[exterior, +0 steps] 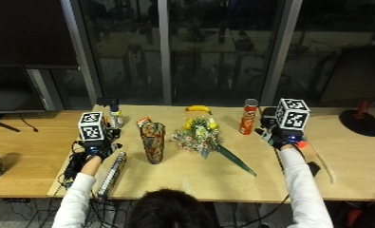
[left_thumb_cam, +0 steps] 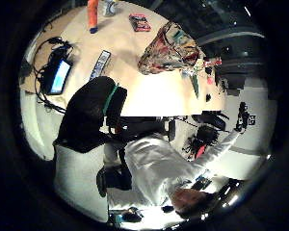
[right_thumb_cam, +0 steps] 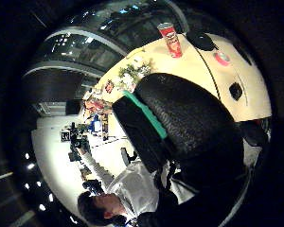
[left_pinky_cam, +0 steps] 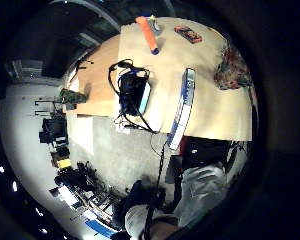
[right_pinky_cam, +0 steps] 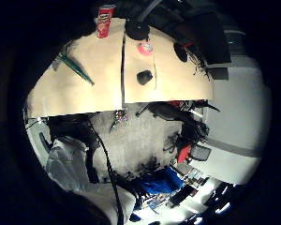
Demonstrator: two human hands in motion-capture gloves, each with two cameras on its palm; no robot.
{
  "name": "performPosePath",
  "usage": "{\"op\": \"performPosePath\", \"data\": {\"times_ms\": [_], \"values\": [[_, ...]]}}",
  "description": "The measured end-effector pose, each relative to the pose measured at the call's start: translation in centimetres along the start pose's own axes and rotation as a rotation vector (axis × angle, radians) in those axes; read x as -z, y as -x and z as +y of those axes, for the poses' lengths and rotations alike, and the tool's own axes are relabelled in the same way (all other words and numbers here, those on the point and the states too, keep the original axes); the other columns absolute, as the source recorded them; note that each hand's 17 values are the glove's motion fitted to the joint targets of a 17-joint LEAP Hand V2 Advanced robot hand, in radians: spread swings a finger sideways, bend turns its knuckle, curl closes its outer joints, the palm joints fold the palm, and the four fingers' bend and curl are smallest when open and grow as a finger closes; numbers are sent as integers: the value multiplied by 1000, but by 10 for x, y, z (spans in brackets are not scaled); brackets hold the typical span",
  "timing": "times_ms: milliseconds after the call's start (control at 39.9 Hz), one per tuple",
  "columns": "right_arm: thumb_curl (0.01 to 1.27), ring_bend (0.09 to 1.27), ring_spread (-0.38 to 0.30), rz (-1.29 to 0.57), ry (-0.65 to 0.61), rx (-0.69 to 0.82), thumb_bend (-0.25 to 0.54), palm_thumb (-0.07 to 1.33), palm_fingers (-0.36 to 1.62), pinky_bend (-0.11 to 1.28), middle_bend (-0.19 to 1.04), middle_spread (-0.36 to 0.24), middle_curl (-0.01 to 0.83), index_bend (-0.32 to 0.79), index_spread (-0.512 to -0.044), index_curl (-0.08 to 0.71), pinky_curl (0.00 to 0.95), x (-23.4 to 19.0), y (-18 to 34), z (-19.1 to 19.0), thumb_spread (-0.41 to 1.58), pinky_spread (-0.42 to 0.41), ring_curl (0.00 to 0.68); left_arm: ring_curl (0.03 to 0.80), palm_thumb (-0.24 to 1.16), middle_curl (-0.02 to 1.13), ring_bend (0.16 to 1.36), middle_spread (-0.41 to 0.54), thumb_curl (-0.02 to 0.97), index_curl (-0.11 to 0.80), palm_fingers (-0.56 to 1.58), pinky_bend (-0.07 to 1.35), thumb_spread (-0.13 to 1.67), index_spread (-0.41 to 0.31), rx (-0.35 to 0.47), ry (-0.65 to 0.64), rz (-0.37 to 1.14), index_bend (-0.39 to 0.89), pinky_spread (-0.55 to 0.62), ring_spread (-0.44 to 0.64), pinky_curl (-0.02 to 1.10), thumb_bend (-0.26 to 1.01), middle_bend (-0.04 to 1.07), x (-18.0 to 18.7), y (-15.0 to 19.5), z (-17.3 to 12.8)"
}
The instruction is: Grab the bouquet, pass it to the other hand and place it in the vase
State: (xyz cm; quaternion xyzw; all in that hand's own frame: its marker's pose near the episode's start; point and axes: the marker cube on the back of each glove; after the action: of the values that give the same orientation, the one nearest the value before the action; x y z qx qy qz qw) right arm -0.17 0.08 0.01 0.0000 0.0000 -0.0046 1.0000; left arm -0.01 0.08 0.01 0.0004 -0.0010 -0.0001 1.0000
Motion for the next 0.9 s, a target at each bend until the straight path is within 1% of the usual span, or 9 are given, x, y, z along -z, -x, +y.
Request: {"op": "performPosePath", "data": {"times_ms": [25,75,150,250,350,526,651,801,901], "values": [[36,324,56,0,1,4,136,211,240,324,214,22,48,120,-180,25,70,0,1,1,435,105,55,54,280,33,365,165,63,8,87,304,439,26,1,0,-1,62,201,193,57,173,191,0,0,1],[47,346,72,0,8,19,144,230,222,339,216,27,71,122,-225,47,101,0,4,4,585,132,82,77,301,56,402,209,82,17,65,326,579,32,4,-1,-5,73,256,251,83,177,197,2,-1,4],[63,368,90,-2,13,44,146,244,199,353,222,33,102,126,-272,72,138,-2,7,8,762,162,114,105,318,86,444,259,106,31,36,349,737,39,7,-4,-23,89,317,319,114,173,207,6,-5,11],[82,385,107,-25,5,68,138,253,179,362,229,38,135,130,-311,95,170,-4,7,8,928,187,139,129,331,120,482,302,133,50,6,371,880,45,2,-7,-58,104,370,381,145,157,219,14,-11,16],[100,397,117,-49,5,68,126,257,163,367,233,42,162,133,-333,113,193,-7,5,-1,1038,203,157,143,339,147,501,329,157,70,-18,387,972,49,-5,-13,-68,116,402,423,169,136,231,22,-17,17],[128,410,127,-29,54,66,99,266,144,371,241,44,204,133,-349,139,225,1,8,-16,1140,219,181,161,351,186,522,354,191,99,-39,397,1061,52,-6,-5,-55,124,432,464,200,97,236,21,-17,9],[154,424,128,-21,31,37,66,271,137,432,231,45,223,106,-350,140,257,13,9,-26,1136,234,196,171,362,209,532,363,211,114,-52,400,1094,60,-31,-11,-23,118,442,479,217,71,237,19,-22,7],[185,486,114,-24,15,-4,40,298,183,474,261,53,252,77,-334,126,284,21,9,-35,1125,248,222,182,374,230,540,369,231,128,-64,401,1117,64,-56,-24,6,112,449,489,235,40,231,21,-32,9],[204,515,108,-39,-13,-46,25,323,238,597,238,55,260,54,-309,111,318,21,5,-51,1111,266,237,187,382,242,543,371,242,134,-68,401,1126,65,-73,-24,7,112,451,493,245,21,227,21,-40,8]]}}
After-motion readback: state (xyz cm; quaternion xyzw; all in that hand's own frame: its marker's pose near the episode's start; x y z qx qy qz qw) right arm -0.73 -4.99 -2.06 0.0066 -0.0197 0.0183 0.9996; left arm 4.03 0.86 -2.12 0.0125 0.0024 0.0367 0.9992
